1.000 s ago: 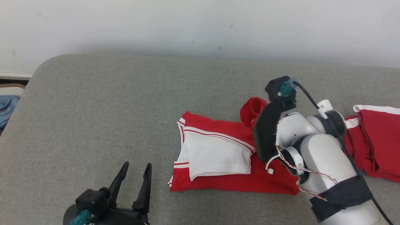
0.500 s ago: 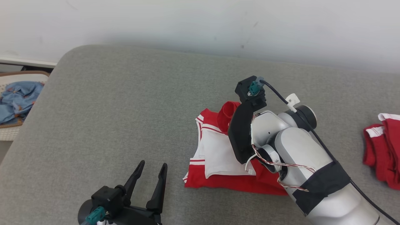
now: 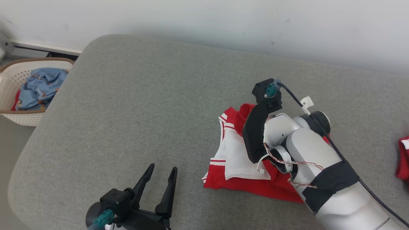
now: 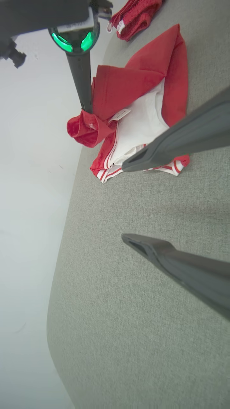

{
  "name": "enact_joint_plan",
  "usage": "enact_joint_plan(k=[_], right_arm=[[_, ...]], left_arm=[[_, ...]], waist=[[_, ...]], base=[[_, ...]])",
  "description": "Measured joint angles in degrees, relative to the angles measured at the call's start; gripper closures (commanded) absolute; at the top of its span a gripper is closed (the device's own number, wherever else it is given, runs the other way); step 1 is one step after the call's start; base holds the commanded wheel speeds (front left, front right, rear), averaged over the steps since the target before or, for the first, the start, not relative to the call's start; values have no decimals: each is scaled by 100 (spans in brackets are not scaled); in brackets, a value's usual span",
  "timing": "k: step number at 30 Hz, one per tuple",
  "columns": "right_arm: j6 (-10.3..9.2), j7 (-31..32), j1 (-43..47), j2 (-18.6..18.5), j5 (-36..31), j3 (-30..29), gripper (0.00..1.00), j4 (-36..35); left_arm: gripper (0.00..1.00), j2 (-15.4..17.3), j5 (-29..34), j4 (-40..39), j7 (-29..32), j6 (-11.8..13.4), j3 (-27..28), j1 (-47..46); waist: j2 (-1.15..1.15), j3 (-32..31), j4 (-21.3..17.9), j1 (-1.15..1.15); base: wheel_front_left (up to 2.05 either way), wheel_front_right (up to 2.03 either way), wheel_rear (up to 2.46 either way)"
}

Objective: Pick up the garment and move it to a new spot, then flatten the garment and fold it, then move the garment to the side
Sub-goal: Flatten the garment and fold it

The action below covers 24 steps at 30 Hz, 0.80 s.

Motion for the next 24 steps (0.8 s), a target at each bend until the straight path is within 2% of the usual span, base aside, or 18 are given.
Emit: enact_joint_plan(k=[8,9,10,19,24], right_arm=[[0,-259,-80,1,323,287,100,234],[0,-310,-103,-1,354,302,33,248],[0,-366,-116,-1,401,311,0,254],[0,-926,-218,4,1334,662,0,132],[0,-1415,-377,2,1772,654,0,-79]], left_arm=[[0,-11,-10,73,-11,2,-10,-13],[0,-12,-20,81,-33,2,-10,-13],[0,-13,-29,90,-49,2,-10,-14],[0,-1,-133,165,-92,51,49,-14],[0,24,-142,180,-102,52,67,-11]], waist=[[0,28,142,0],[0,21,149,0],[0,13,155,0],[0,-119,89,0],[0,-225,-14,0]], base=[[0,0,0],[0,0,0],[0,0,0],[0,0,0],[0,0,0]])
